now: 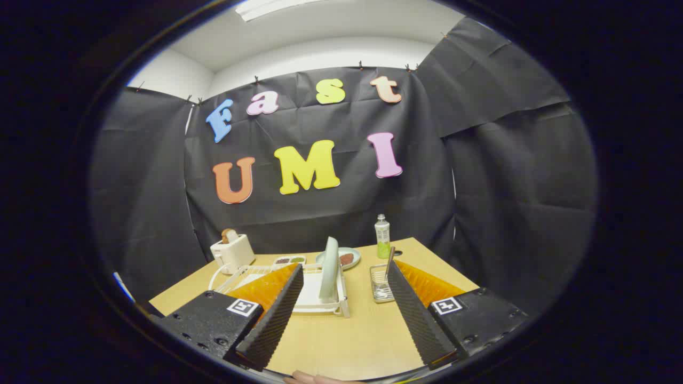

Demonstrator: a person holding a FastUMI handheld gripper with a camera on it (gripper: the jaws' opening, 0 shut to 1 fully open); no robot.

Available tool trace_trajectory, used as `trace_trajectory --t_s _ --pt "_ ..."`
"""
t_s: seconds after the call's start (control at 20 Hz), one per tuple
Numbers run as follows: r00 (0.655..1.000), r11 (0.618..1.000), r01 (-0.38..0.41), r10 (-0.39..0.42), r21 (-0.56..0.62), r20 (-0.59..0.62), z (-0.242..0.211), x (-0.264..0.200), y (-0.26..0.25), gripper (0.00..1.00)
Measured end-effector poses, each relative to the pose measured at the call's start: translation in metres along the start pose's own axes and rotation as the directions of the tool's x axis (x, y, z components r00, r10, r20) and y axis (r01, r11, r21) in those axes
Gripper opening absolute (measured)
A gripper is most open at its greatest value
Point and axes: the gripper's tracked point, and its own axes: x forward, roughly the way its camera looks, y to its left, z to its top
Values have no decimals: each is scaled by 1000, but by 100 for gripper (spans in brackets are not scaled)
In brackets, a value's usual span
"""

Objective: Take the plate from the dish rack, then take the spoon from the basket and place it into the plate.

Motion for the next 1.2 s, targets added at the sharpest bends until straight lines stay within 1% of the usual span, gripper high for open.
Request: trace_trajectory --t_s 0.2,0.4,0.85,1.05,1.2 --pt "1000 999 24 -23 -36 11 -2 3 -2 100" --pt "999 998 30 -29 -54 22 0 3 -3 100" --pt "999 995 41 -41 -89 5 -2 12 -3 100" --pt "999 990 32 -36 -136 -29 8 32 4 100" --pt "995 990 -18 4 -139 -96 24 56 19 100"
